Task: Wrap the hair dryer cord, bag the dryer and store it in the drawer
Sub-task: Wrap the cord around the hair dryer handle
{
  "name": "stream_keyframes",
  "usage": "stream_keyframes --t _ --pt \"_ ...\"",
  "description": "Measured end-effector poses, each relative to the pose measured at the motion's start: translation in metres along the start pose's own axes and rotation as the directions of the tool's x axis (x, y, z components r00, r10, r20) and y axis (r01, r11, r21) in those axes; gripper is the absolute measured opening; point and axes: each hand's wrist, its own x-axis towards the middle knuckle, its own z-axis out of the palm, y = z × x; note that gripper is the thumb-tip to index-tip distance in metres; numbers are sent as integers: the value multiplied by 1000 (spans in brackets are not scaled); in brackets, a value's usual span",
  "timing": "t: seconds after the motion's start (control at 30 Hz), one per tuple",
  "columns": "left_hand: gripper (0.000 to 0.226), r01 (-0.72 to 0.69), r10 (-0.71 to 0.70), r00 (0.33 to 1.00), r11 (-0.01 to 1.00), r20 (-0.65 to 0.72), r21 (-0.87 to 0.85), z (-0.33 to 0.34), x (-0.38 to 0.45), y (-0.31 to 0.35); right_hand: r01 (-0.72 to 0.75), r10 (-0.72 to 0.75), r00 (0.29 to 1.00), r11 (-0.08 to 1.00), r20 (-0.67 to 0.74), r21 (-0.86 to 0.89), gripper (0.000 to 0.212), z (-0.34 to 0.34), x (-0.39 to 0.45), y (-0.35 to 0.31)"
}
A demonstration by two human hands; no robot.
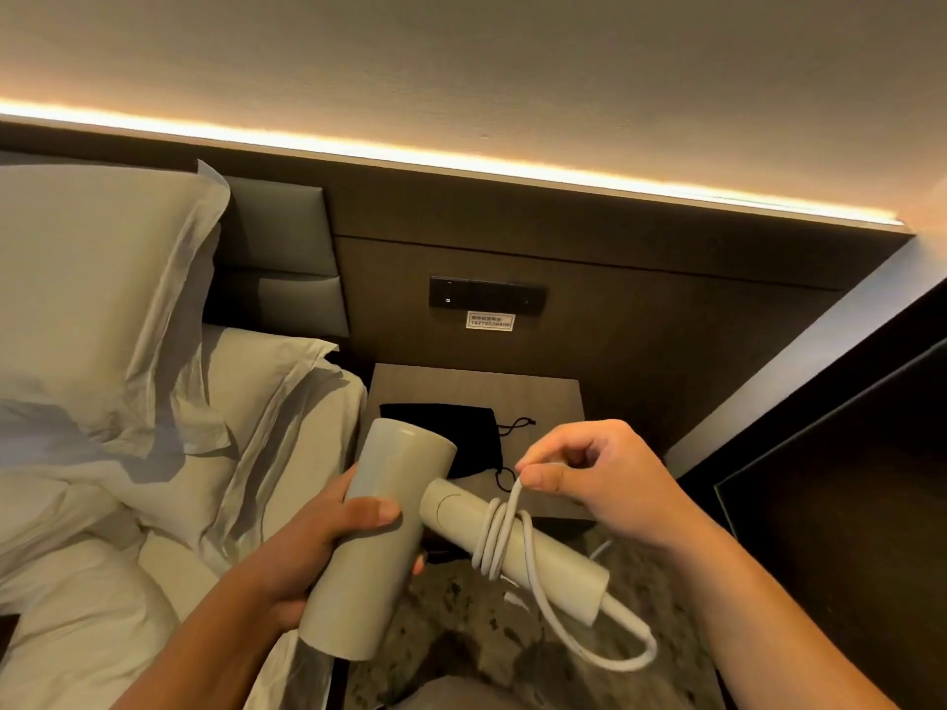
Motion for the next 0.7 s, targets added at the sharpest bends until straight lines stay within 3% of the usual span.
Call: stream_keyframes --t 0.23,0.47,0.6,0.67,0.7 --pt "87 101 -103 995 959 7 -266 30 8 -12 -99 81 994 962 80 256 10 -15 -11 20" --pt "97 40 -44 999 936 -5 -349 71 17 -11 -95 45 988 926 145 365 16 -38 -19 35" --pt "89 -14 -1 999 914 -36 -405 88 23 -17 -171 104 978 900 183 402 21 -49 -17 51" --pt "85 -31 5 998 899 -62 -437 93 26 -22 -237 142 962 855 232 461 28 -51 -19 60" --pt "86 -47 11 996 893 -83 -447 95 28 -25 -283 183 956 775 228 566 30 -49 -21 64"
